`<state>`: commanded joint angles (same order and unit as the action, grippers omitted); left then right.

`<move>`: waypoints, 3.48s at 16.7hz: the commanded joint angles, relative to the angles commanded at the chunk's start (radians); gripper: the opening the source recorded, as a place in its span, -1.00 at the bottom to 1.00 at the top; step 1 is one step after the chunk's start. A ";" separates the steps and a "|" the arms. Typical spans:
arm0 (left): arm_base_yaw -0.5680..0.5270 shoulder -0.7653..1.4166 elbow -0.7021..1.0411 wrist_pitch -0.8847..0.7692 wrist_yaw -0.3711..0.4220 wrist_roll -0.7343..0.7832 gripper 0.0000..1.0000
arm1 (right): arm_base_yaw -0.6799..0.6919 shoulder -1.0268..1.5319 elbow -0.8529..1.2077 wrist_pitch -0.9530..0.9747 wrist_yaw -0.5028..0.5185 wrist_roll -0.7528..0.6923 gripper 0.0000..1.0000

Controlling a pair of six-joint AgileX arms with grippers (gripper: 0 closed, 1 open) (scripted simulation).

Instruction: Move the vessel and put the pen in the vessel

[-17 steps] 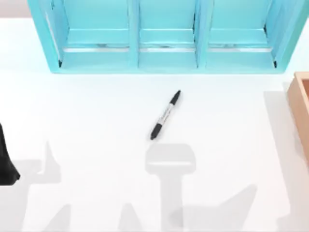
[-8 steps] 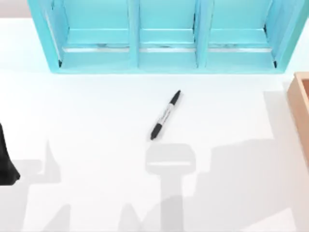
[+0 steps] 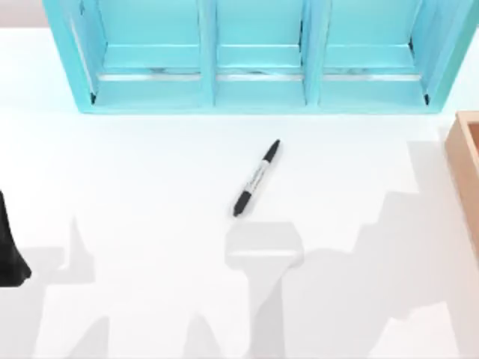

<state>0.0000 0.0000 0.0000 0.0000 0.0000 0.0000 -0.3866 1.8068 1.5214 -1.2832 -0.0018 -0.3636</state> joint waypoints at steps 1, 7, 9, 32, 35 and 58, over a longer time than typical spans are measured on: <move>0.000 0.000 0.000 0.000 0.000 0.000 1.00 | 0.000 0.000 0.000 0.000 0.000 0.000 1.00; 0.000 0.000 0.000 0.000 0.000 0.000 1.00 | 0.003 0.015 -0.055 0.068 0.000 0.003 1.00; 0.000 0.000 0.000 0.000 0.000 0.000 1.00 | 0.003 0.030 -0.108 0.137 0.000 0.004 1.00; 0.000 0.000 0.000 0.000 0.000 0.000 1.00 | 0.004 0.090 -0.292 0.382 0.000 0.005 -0.81; 0.000 0.000 0.000 0.000 0.000 0.000 1.00 | 0.004 0.090 -0.292 0.382 0.000 0.005 -1.00; 0.000 0.000 0.000 0.000 0.000 0.000 1.00 | 0.448 -0.071 0.107 -0.176 0.002 0.447 -1.00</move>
<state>0.0000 0.0000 0.0000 0.0000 0.0000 0.0000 0.0611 1.7361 1.6280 -1.4591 -0.0001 0.0832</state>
